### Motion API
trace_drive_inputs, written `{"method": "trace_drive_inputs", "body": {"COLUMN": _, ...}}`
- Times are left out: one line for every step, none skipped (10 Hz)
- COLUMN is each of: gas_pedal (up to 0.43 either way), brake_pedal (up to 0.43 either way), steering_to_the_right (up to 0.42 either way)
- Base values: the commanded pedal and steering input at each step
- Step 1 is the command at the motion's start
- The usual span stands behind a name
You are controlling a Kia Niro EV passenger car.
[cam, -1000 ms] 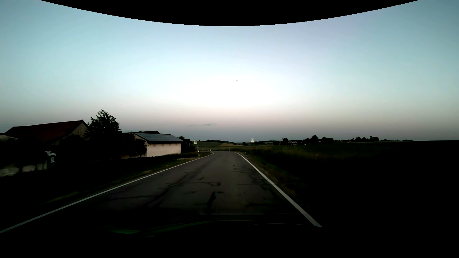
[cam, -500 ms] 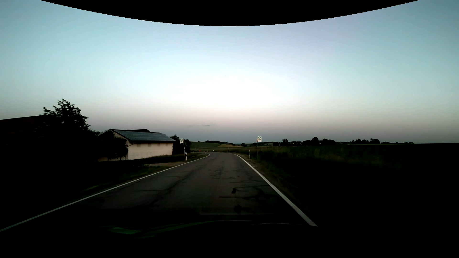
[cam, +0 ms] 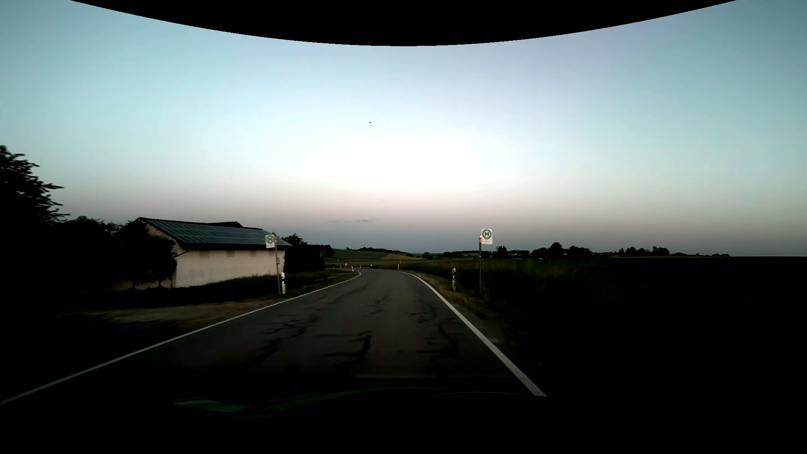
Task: Follow the waypoints while adhering to traffic rules and regulations
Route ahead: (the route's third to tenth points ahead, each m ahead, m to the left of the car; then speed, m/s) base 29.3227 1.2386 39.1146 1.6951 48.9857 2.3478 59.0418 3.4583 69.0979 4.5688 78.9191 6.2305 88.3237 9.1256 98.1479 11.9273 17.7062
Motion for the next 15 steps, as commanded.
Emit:
{"method": "trace_drive_inputs", "body": {"gas_pedal": 0.000, "brake_pedal": 0.183, "steering_to_the_right": -0.001}}
{"method": "trace_drive_inputs", "body": {"gas_pedal": 0.000, "brake_pedal": 0.195, "steering_to_the_right": -0.001}}
{"method": "trace_drive_inputs", "body": {"gas_pedal": 0.000, "brake_pedal": 0.195, "steering_to_the_right": -0.002}}
{"method": "trace_drive_inputs", "body": {"gas_pedal": 0.000, "brake_pedal": 0.195, "steering_to_the_right": -0.002}}
{"method": "trace_drive_inputs", "body": {"gas_pedal": 0.000, "brake_pedal": 0.195, "steering_to_the_right": -0.002}}
{"method": "trace_drive_inputs", "body": {"gas_pedal": 0.000, "brake_pedal": 0.195, "steering_to_the_right": -0.002}}
{"method": "trace_drive_inputs", "body": {"gas_pedal": 0.000, "brake_pedal": 0.195, "steering_to_the_right": -0.002}}
{"method": "trace_drive_inputs", "body": {"gas_pedal": 0.000, "brake_pedal": 0.189, "steering_to_the_right": -0.003}}
{"method": "trace_drive_inputs", "body": {"gas_pedal": 0.000, "brake_pedal": 0.177, "steering_to_the_right": -0.004}}
{"method": "trace_drive_inputs", "body": {"gas_pedal": 0.000, "brake_pedal": 0.128, "steering_to_the_right": -0.007}}
{"method": "trace_drive_inputs", "body": {"gas_pedal": 0.000, "brake_pedal": 0.000, "steering_to_the_right": -0.009}}
{"method": "trace_drive_inputs", "body": {"gas_pedal": 0.000, "brake_pedal": 0.000, "steering_to_the_right": -0.008}}
{"method": "trace_drive_inputs", "body": {"gas_pedal": 0.000, "brake_pedal": 0.000, "steering_to_the_right": -0.008}}
{"method": "trace_drive_inputs", "body": {"gas_pedal": 0.000, "brake_pedal": 0.000, "steering_to_the_right": -0.008}}
{"method": "trace_drive_inputs", "body": {"gas_pedal": 0.000, "brake_pedal": 0.018, "steering_to_the_right": -0.008}}
